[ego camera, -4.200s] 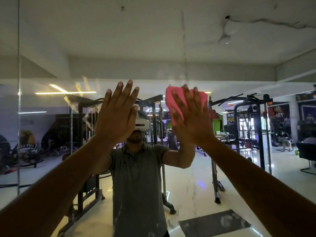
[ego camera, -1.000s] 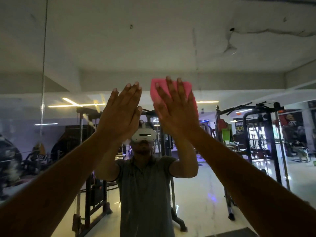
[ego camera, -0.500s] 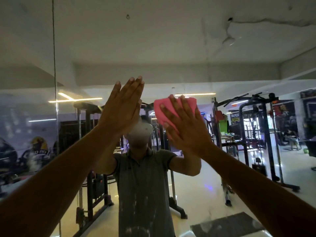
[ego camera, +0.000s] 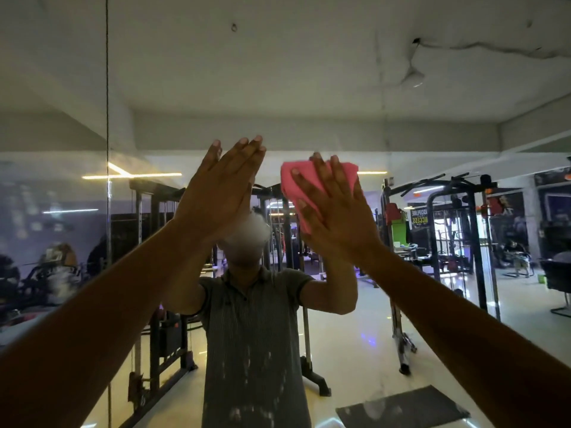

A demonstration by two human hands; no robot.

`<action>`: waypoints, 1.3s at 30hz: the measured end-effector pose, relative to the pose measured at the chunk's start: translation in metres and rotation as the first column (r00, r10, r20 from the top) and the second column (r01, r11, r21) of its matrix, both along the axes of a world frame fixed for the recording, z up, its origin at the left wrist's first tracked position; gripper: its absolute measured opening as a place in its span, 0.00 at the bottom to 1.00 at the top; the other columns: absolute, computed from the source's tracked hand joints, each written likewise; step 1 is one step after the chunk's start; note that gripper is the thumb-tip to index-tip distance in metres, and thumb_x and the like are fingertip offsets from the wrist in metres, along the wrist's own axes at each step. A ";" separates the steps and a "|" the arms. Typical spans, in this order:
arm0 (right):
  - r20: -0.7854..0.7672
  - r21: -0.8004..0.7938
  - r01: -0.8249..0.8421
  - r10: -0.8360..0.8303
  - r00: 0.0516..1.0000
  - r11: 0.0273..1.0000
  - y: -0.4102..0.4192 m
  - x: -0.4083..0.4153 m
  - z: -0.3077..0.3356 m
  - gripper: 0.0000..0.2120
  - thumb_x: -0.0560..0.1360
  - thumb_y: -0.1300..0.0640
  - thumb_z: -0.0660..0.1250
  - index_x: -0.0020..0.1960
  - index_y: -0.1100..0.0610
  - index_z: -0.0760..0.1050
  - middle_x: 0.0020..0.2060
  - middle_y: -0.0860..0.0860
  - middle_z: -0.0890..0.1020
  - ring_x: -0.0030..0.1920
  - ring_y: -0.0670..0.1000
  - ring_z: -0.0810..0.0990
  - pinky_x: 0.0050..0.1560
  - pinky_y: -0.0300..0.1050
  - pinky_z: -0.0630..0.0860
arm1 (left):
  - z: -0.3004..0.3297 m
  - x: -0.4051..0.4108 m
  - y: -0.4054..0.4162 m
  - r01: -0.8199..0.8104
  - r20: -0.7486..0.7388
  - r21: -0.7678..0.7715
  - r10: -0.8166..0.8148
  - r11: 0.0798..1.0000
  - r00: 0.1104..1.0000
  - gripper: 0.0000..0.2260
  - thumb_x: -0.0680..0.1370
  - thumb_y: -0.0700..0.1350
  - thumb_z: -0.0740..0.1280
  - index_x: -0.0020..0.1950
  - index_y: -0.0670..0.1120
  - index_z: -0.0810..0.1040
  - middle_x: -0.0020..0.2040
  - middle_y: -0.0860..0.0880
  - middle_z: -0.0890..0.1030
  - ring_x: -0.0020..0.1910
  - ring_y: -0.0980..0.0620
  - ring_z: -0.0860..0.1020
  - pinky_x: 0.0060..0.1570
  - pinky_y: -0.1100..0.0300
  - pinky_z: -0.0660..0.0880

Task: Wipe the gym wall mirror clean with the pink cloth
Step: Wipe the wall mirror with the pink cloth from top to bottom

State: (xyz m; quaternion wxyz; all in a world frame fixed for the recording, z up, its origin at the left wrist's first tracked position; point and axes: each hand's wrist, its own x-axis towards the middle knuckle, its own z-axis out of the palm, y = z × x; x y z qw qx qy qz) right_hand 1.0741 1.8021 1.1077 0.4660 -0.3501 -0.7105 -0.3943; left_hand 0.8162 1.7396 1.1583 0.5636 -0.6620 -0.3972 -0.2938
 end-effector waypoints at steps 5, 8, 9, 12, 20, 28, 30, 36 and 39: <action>0.058 0.051 0.035 -0.038 0.998 0.998 -0.003 -0.026 -0.016 0.30 0.90 0.38 0.48 0.89 0.43 0.47 0.90 0.55 0.47 0.89 0.62 0.43 0.85 0.74 0.51 | 0.001 0.001 0.001 -0.001 -0.003 0.002 0.001 1.000 1.000 0.32 0.87 0.44 0.62 0.89 0.43 0.53 0.89 0.44 0.51 0.88 0.44 0.49 0.86 0.39 0.44; 0.146 0.037 0.015 -0.021 0.989 0.999 0.003 0.004 -0.020 0.30 0.90 0.39 0.47 0.89 0.42 0.46 0.90 0.55 0.46 0.89 0.62 0.43 0.83 0.78 0.54 | 0.002 0.002 -0.004 0.020 0.013 0.001 -0.020 1.000 1.000 0.29 0.88 0.44 0.59 0.88 0.43 0.55 0.88 0.43 0.54 0.88 0.43 0.52 0.86 0.39 0.45; 0.089 0.028 0.014 -0.016 0.996 1.000 0.003 0.004 -0.008 0.29 0.90 0.39 0.47 0.89 0.42 0.46 0.90 0.55 0.47 0.89 0.63 0.44 0.82 0.79 0.55 | 0.002 0.003 -0.004 0.017 0.013 0.012 -0.017 1.000 1.000 0.28 0.88 0.44 0.57 0.88 0.43 0.56 0.88 0.43 0.55 0.88 0.43 0.53 0.86 0.38 0.46; -0.018 0.049 0.035 -0.034 0.999 0.998 -0.009 -0.026 0.008 0.29 0.90 0.40 0.49 0.89 0.43 0.47 0.89 0.56 0.49 0.88 0.65 0.46 0.82 0.78 0.57 | -0.002 0.008 -0.002 0.019 0.026 0.011 -0.019 1.000 0.999 0.29 0.86 0.43 0.58 0.88 0.42 0.57 0.88 0.42 0.56 0.88 0.42 0.53 0.85 0.39 0.46; -0.086 -0.042 0.040 -0.043 0.995 0.998 0.015 0.069 -0.037 0.30 0.89 0.38 0.46 0.89 0.43 0.45 0.90 0.55 0.45 0.89 0.63 0.43 0.82 0.80 0.54 | -0.022 0.047 0.007 0.004 0.036 -0.014 -0.004 1.000 0.999 0.29 0.88 0.53 0.46 0.89 0.44 0.53 0.89 0.43 0.52 0.88 0.43 0.48 0.87 0.42 0.45; -0.015 -0.038 -0.026 0.025 1.000 0.999 0.009 0.074 -0.094 0.32 0.90 0.39 0.50 0.90 0.41 0.42 0.89 0.50 0.41 0.89 0.59 0.39 0.83 0.78 0.48 | -0.034 0.093 0.022 0.026 0.056 -0.010 -0.025 1.000 0.998 0.30 0.88 0.55 0.50 0.89 0.44 0.54 0.89 0.44 0.51 0.89 0.45 0.47 0.87 0.43 0.43; -0.058 -0.034 0.019 -0.021 0.998 0.999 0.024 0.113 -0.084 0.32 0.89 0.40 0.52 0.90 0.43 0.45 0.90 0.52 0.43 0.89 0.61 0.42 0.83 0.78 0.49 | -0.031 0.102 0.023 0.000 0.053 0.002 0.000 1.000 0.999 0.30 0.88 0.55 0.50 0.89 0.44 0.54 0.89 0.44 0.52 0.89 0.45 0.48 0.87 0.42 0.44; -0.228 -0.014 0.121 -0.121 0.966 0.993 0.022 0.088 0.017 0.37 0.87 0.32 0.38 0.90 0.48 0.47 0.88 0.62 0.48 0.87 0.69 0.48 0.81 0.80 0.54 | -0.031 0.113 0.030 0.037 0.194 -0.021 -0.032 0.999 0.981 0.30 0.88 0.54 0.50 0.88 0.43 0.55 0.89 0.44 0.54 0.88 0.44 0.50 0.86 0.39 0.48; -0.038 -0.010 0.004 -0.004 0.999 1.000 0.019 0.082 -0.039 0.32 0.89 0.36 0.45 0.90 0.43 0.41 0.89 0.53 0.40 0.88 0.61 0.38 0.83 0.78 0.52 | -0.035 0.113 0.032 0.019 0.203 -0.013 -0.016 1.000 0.979 0.30 0.88 0.54 0.48 0.88 0.43 0.54 0.89 0.43 0.53 0.88 0.44 0.50 0.86 0.38 0.49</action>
